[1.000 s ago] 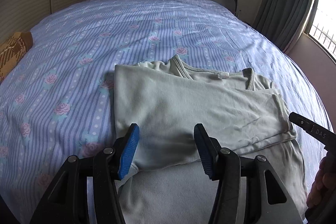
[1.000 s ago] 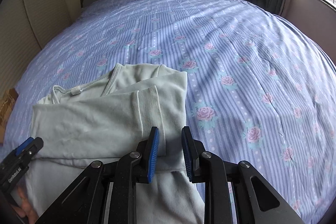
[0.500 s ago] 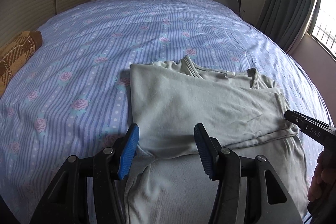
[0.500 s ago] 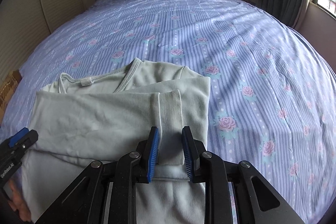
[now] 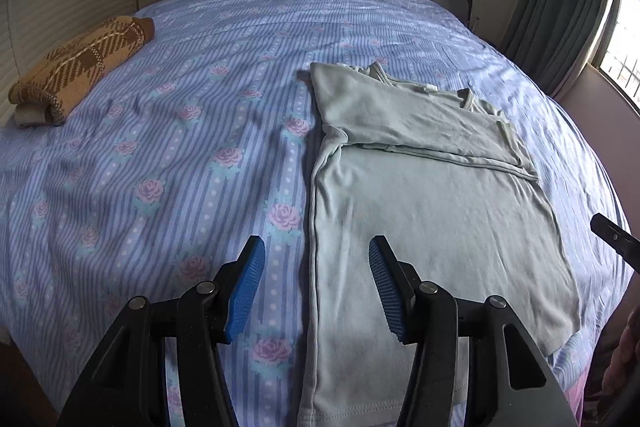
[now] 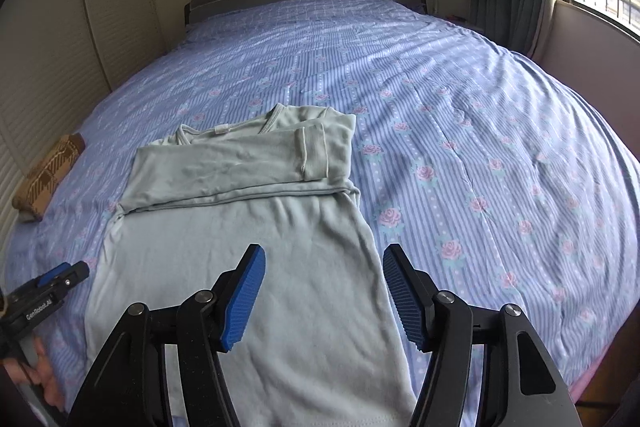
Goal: Fold small clothes
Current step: 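Move both grippers to the shirt hem, then grasp the hem with both grippers and lift it toward the collar, then lay the hem over the collar with both grippers and release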
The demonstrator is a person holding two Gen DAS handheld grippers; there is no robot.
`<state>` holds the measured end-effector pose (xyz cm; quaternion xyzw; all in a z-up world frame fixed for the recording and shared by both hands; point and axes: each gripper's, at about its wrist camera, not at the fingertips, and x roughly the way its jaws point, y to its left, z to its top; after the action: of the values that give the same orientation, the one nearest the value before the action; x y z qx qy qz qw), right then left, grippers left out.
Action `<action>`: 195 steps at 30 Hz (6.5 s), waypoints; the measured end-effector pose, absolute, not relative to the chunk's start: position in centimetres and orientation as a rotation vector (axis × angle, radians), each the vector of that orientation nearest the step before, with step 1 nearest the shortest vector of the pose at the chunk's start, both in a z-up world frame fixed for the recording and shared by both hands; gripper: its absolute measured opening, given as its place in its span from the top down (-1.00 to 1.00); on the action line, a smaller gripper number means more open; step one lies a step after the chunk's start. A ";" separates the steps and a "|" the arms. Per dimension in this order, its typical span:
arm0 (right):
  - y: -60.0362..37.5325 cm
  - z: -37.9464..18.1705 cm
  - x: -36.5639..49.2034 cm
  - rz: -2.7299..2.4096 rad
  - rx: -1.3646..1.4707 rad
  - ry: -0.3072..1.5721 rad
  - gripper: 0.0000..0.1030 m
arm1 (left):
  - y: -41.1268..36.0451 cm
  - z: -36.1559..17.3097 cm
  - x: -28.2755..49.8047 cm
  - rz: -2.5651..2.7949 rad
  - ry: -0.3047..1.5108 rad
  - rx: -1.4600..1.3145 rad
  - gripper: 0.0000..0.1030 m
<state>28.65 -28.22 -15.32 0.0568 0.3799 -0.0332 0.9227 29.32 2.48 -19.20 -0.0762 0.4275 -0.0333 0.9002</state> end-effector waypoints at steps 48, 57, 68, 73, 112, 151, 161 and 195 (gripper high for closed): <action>-33.3 -23.1 21.8 -0.179 0.329 0.976 -0.02 | 2.8 -24.1 22.2 -0.037 1.039 -0.204 0.56; -33.2 -23.1 22.0 -0.156 0.330 0.973 0.08 | 1.9 -24.4 22.3 -0.064 1.061 -0.180 0.65; -32.6 -22.9 21.9 -0.130 0.290 0.976 0.75 | 3.0 -23.3 21.6 -0.033 1.026 -0.212 0.82; -32.6 -22.2 21.4 -0.128 0.281 0.967 0.75 | 3.0 -23.0 21.2 -0.045 1.021 -0.207 0.83; -34.0 -10.8 36.8 -0.074 0.387 0.651 0.76 | 3.4 -12.7 41.2 -0.025 0.740 -0.325 0.83; -28.0 -16.6 45.2 -0.014 0.076 0.705 -0.09 | -4.3 -19.2 46.2 -0.214 0.840 -0.051 0.04; -25.4 -21.0 47.2 -0.014 -0.051 0.834 -0.09 | -5.8 -21.2 49.1 -0.224 0.894 0.032 0.02; -22.1 -20.1 52.8 0.046 0.007 0.854 -0.09 | -1.6 -20.5 53.1 -0.181 0.913 -0.061 0.01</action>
<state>52.76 -22.12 -20.13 0.0035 0.4139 0.0221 0.9100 53.14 -1.64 -20.48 -0.0296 0.4400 -0.0871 0.8933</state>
